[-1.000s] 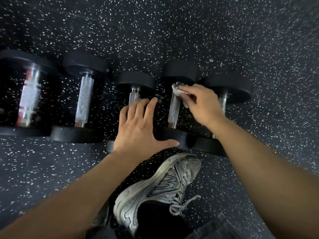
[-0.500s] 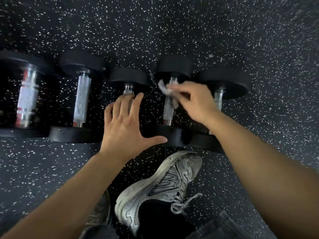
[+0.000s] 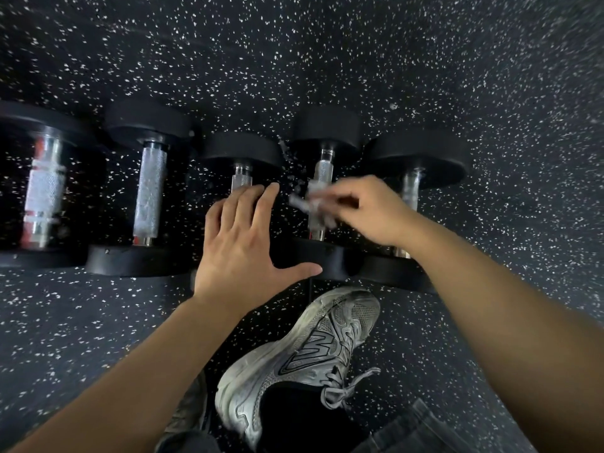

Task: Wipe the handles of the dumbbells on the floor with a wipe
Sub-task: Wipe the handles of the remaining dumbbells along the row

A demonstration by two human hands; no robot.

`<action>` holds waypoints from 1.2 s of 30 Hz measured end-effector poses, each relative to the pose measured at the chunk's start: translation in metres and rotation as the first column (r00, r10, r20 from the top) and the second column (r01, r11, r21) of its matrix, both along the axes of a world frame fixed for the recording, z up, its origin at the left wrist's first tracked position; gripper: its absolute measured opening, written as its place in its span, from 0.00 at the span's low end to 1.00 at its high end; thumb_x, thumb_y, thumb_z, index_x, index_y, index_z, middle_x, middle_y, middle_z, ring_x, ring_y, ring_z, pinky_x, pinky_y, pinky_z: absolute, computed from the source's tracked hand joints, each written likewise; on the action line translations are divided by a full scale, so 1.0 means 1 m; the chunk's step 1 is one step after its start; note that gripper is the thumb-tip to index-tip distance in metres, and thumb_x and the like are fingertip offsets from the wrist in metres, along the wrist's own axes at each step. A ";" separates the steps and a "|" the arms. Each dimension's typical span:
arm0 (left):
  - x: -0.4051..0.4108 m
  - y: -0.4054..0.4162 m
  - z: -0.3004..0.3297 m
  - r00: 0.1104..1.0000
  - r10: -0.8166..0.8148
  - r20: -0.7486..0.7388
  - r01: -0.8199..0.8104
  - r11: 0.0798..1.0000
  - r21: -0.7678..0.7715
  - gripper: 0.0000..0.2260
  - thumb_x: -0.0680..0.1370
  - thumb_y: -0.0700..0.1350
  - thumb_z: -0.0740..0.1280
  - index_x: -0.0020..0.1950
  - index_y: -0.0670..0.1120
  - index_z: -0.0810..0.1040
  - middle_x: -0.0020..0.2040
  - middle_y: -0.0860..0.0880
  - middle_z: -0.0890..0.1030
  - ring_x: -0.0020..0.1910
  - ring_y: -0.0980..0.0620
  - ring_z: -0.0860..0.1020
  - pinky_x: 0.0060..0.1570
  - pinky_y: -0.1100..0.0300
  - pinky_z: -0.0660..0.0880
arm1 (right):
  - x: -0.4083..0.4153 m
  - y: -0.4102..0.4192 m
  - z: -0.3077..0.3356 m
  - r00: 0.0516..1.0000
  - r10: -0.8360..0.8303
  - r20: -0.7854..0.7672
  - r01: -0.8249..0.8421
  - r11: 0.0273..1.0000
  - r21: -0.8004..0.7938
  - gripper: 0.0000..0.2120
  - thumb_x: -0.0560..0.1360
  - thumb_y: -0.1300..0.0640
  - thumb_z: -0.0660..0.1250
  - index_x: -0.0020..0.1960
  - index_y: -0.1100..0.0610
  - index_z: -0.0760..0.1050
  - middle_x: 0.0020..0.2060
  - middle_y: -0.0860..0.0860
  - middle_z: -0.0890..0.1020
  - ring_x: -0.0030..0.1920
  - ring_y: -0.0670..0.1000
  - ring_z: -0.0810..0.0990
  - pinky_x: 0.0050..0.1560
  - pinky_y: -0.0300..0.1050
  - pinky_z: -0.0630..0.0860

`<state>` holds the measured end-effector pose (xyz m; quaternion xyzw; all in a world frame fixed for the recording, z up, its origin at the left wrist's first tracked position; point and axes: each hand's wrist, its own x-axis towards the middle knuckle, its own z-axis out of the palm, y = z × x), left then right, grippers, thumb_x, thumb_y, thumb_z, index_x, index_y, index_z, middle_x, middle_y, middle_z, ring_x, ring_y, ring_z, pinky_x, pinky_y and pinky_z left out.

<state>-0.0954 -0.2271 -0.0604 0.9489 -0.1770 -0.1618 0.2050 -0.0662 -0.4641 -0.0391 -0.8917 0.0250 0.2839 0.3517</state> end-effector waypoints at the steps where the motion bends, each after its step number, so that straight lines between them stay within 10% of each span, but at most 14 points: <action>1: 0.000 0.000 0.000 1.000 -0.002 -0.001 0.002 1.000 0.001 0.56 0.66 0.83 0.58 0.84 0.48 0.54 0.80 0.47 0.64 0.82 0.45 0.58 0.81 0.42 0.52 | 0.003 -0.001 -0.002 0.984 -0.126 0.123 0.127 0.992 0.002 0.13 0.81 0.50 0.68 0.65 0.42 0.81 0.59 0.43 0.84 0.59 0.43 0.80 0.62 0.38 0.71; 4: -0.001 0.000 0.001 1.000 -0.004 0.000 0.004 1.000 -0.010 0.56 0.67 0.83 0.59 0.84 0.48 0.54 0.80 0.46 0.65 0.82 0.45 0.59 0.81 0.42 0.52 | 0.007 0.000 -0.012 0.929 -0.258 0.267 0.274 0.961 -0.026 0.12 0.81 0.52 0.69 0.64 0.43 0.82 0.52 0.41 0.83 0.53 0.40 0.80 0.56 0.36 0.73; 13: 0.000 0.000 -0.001 1.000 -0.002 -0.004 0.002 1.000 -0.014 0.56 0.66 0.83 0.59 0.84 0.49 0.55 0.80 0.47 0.65 0.82 0.45 0.59 0.81 0.41 0.53 | -0.007 -0.005 -0.001 0.964 0.173 -0.204 -0.176 0.984 0.000 0.11 0.79 0.49 0.71 0.61 0.40 0.83 0.63 0.41 0.83 0.63 0.39 0.79 0.67 0.39 0.72; 20: -0.001 0.000 0.001 1.000 0.002 0.000 -0.002 1.000 -0.016 0.56 0.67 0.83 0.59 0.84 0.48 0.55 0.80 0.47 0.65 0.81 0.45 0.59 0.81 0.41 0.53 | 0.005 -0.002 -0.007 0.942 -0.302 0.147 0.301 0.953 0.032 0.13 0.81 0.52 0.69 0.65 0.45 0.81 0.65 0.44 0.82 0.66 0.41 0.75 0.68 0.39 0.69; 30: -0.002 0.000 -0.001 1.000 0.009 0.021 -0.008 0.999 -0.050 0.55 0.67 0.80 0.65 0.83 0.48 0.57 0.79 0.46 0.65 0.81 0.43 0.60 0.81 0.42 0.52 | -0.020 -0.002 0.002 0.984 0.081 -0.159 -0.082 0.997 0.004 0.12 0.80 0.51 0.70 0.61 0.39 0.82 0.63 0.41 0.83 0.65 0.41 0.79 0.70 0.46 0.73; 36: 0.001 -0.018 0.008 0.999 -0.018 0.042 0.024 0.990 -0.139 0.55 0.67 0.81 0.62 0.83 0.47 0.59 0.78 0.45 0.66 0.79 0.43 0.62 0.79 0.40 0.56 | -0.034 -0.047 0.043 0.967 -0.231 0.110 0.227 0.973 0.043 0.14 0.82 0.57 0.67 0.66 0.47 0.80 0.39 0.25 0.80 0.37 0.24 0.76 0.40 0.21 0.66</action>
